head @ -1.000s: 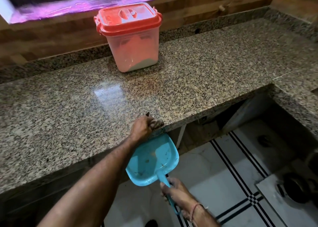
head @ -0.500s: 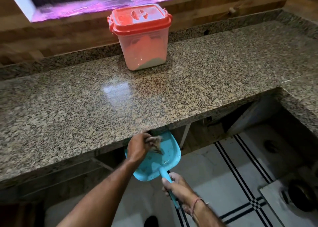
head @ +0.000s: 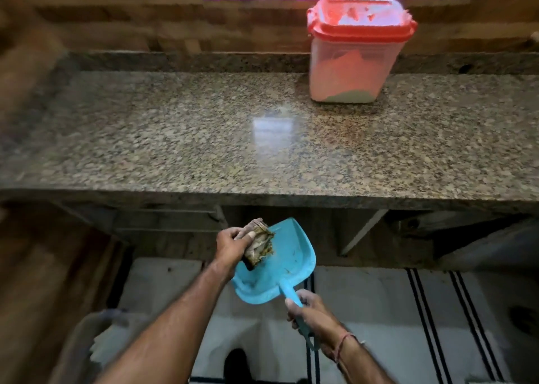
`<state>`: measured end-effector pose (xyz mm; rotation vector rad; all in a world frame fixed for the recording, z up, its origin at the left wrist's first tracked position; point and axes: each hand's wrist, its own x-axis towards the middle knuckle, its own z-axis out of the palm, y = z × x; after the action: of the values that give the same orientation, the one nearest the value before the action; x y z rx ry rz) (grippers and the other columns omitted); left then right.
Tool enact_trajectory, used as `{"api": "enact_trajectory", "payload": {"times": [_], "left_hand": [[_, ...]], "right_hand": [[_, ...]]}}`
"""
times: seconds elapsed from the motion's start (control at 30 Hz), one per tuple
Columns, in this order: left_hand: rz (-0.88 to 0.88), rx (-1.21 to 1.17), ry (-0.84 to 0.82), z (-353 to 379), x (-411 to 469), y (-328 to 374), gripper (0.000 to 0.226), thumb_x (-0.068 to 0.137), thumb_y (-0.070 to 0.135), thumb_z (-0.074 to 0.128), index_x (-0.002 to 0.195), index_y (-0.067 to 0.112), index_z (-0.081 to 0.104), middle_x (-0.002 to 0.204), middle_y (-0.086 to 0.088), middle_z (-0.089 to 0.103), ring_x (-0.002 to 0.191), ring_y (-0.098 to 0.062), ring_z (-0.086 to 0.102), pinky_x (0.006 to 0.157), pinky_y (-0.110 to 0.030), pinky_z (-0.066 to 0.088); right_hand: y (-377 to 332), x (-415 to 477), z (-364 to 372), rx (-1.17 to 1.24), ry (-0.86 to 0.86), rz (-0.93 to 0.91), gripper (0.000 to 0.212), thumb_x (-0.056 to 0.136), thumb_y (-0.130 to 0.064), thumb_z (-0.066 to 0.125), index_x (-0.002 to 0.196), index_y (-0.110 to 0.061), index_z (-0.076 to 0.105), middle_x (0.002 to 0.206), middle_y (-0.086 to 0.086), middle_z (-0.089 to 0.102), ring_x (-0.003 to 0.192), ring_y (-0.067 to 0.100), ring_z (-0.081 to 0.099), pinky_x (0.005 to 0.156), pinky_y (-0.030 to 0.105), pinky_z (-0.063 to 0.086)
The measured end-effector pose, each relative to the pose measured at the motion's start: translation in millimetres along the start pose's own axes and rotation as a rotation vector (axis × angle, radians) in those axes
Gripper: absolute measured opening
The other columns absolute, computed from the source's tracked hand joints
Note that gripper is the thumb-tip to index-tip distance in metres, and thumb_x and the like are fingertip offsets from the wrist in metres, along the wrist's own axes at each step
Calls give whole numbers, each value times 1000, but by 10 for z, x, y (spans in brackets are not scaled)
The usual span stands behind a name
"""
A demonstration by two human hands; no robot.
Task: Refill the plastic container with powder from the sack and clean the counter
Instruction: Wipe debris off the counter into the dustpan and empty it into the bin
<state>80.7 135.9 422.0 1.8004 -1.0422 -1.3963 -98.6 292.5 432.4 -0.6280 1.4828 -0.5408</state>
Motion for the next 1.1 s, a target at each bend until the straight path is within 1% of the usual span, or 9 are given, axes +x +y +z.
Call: {"api": "enact_trajectory", "payload": {"times": [0.1,0.23,0.37,0.5,0.6,0.67,0.8,0.93,1.1], "left_hand": [[-73,-139,132,-511,-36,-263,7,92,9,73,86,9,71,85,-9,73,79,-22,67,71,-32,56],[-173,-265,320,-1315,-100,-669,12,89,19,77,93,9,73,89,-8,78,85,-25,75,77,-37,63],[-259,-405,490,-2205,-308,-1192,9,94,19,74,96,12,69,91,-5,76,78,-17,71,59,-22,58],[-327,-538,611,-3129,-491,-1976,22,86,32,78,93,15,67,106,-14,77,92,-29,75,89,-53,61],[-364,-601,709,-3607,-685,-2291,16,92,23,74,101,11,68,109,-17,76,96,-31,73,93,-55,59],[-365,-650,794,-3912,-776,-2520,27,89,27,76,109,11,68,108,-14,75,99,-32,73,95,-54,59],[-394,-716,887,-4284,-775,-3058,15,87,25,77,91,13,70,104,-19,76,91,-31,73,90,-55,60],[-434,-780,989,-4498,-609,-3482,27,80,31,79,95,9,69,103,-20,77,97,-36,74,90,-58,60],[-478,-854,1091,-4609,-199,-4139,9,93,19,74,99,15,69,96,-11,76,93,-33,74,91,-52,60]], "right_hand": [[-2,26,335,-86,-72,16,28,97,-27,61,109,-2,59,74,3,66,58,9,57,54,21,44],[-14,139,896,-225,-159,15,17,99,-23,60,102,-6,60,80,7,66,61,10,57,52,17,45],[-16,278,1609,-360,-266,19,13,99,-21,60,93,-10,58,80,8,67,60,10,56,51,17,44],[24,406,2432,-482,-345,36,12,99,-22,61,93,-12,59,79,7,68,59,10,57,50,17,44],[77,486,2958,-568,-402,49,10,100,-24,60,95,-16,59,77,4,68,58,9,57,50,18,44],[152,624,3367,-622,-437,59,8,99,-24,61,96,-17,58,75,2,67,57,9,57,50,20,44],[281,929,4064,-732,-476,78,9,100,-16,58,102,-8,63,74,3,64,57,10,54,49,19,43],[513,1425,4664,-820,-508,108,13,102,-20,55,100,-9,63,79,4,62,66,12,53,58,23,43],[938,2297,5362,-890,-522,120,18,100,-20,59,84,-12,61,77,8,63,58,12,50,50,20,40]]}}
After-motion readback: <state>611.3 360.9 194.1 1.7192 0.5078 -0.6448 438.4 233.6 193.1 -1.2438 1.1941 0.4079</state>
